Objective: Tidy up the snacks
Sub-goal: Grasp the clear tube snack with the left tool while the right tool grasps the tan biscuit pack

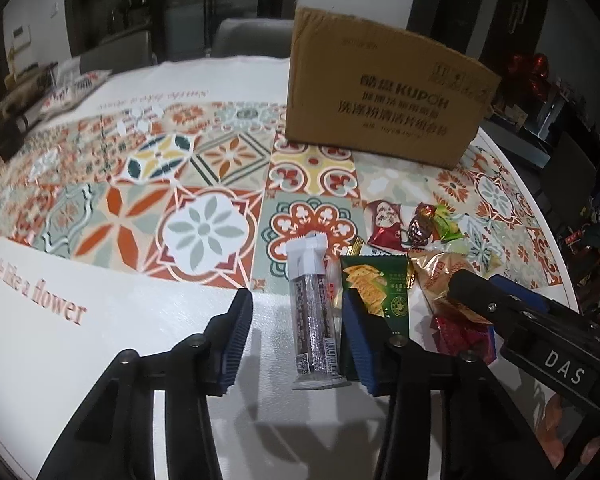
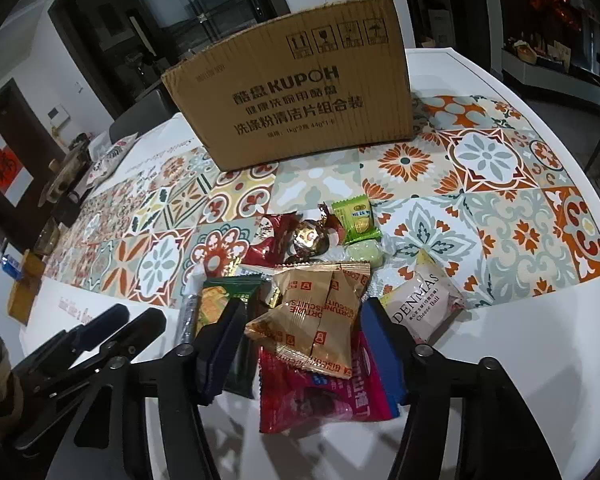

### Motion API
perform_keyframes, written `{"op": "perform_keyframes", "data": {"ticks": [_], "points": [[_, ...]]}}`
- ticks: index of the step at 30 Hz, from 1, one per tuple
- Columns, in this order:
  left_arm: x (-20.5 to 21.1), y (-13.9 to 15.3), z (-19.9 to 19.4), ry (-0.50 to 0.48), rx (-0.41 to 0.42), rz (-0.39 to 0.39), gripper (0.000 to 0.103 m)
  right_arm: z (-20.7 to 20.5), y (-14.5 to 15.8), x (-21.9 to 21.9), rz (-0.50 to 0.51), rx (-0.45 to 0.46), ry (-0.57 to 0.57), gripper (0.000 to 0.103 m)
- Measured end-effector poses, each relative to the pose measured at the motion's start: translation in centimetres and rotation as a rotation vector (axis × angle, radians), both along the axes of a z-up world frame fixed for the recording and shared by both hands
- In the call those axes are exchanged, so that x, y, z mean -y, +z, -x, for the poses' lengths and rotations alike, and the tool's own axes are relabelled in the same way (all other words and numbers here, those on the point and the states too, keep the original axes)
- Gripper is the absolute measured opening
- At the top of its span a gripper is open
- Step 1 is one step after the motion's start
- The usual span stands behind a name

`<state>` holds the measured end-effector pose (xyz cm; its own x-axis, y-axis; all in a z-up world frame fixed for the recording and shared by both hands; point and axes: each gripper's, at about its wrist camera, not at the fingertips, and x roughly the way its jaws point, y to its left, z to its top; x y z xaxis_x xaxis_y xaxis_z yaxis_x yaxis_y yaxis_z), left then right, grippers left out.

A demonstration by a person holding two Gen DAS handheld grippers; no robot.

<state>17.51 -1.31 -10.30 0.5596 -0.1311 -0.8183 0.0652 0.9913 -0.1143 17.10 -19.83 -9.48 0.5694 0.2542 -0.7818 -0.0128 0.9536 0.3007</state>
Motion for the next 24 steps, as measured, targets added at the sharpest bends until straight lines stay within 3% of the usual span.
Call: {"op": "perform_keyframes", "data": {"ticks": [21,24], "points": [[0.1,-2.8,-1.8,0.002,-0.106,0.074,0.030,-1.5,-1.3,-1.3,0.015,-0.047,0.049,0.054],[0.0,-3.0,-1.9,0.000,-0.109,0.080,0.022,-1.4,-1.3,-1.4,0.028,-0.042,0.054,0.052]]}}
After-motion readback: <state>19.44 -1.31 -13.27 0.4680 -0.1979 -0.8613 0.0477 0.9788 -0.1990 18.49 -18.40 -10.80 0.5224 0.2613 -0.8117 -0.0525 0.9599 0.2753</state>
